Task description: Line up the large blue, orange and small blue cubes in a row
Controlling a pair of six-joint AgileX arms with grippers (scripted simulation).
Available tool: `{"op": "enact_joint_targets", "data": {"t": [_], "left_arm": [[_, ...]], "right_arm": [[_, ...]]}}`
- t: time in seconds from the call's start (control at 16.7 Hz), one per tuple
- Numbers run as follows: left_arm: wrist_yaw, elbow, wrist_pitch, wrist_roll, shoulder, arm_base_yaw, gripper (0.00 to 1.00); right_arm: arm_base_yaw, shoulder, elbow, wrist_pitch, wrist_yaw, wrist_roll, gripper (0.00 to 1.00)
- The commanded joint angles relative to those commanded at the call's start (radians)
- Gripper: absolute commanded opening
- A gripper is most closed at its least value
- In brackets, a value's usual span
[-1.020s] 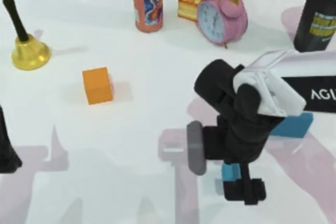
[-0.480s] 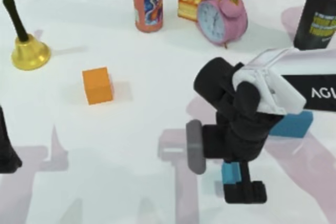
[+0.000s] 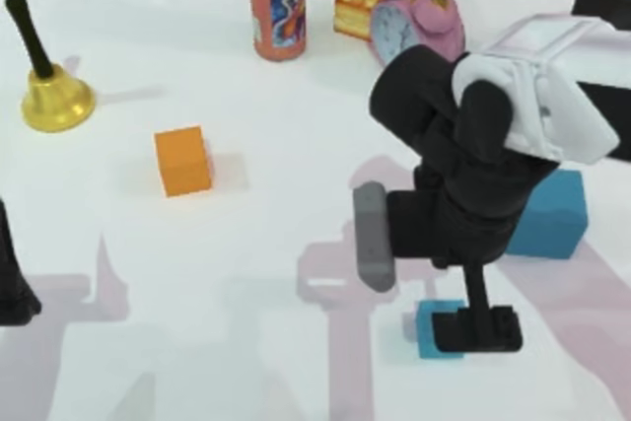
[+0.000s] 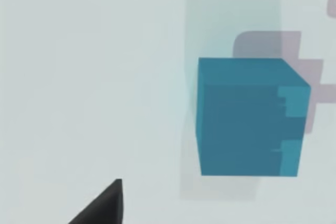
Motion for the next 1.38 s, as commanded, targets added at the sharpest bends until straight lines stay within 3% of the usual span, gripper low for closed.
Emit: {"op": "enact_joint_targets", "data": {"t": [0.36, 0.6, 0.9, 1.38], "left_arm": [[0.001, 0.010, -0.006, 0.005, 0.010, -0.001, 1.00], [0.015, 0.139, -0.096, 0.076, 0.148, -0.023, 1.00], [0.044, 0.440, -0.347, 0.261, 0.519, -0.081, 1.00], [0.056, 1.109, -0.879, 0.641, 1.366, -0.192, 1.00]], "right_arm": [[-0.005, -0.005, -0.006, 0.006, -0.001, 0.003, 1.00], [-0.055, -0.111, -0.077, 0.089, -0.014, 0.044, 1.00], [-0.184, -0.417, -0.272, 0.277, -0.035, 0.165, 1.00], [-0.455, -1.110, -0.788, 0.638, -0.045, 0.480, 1.00]]}}
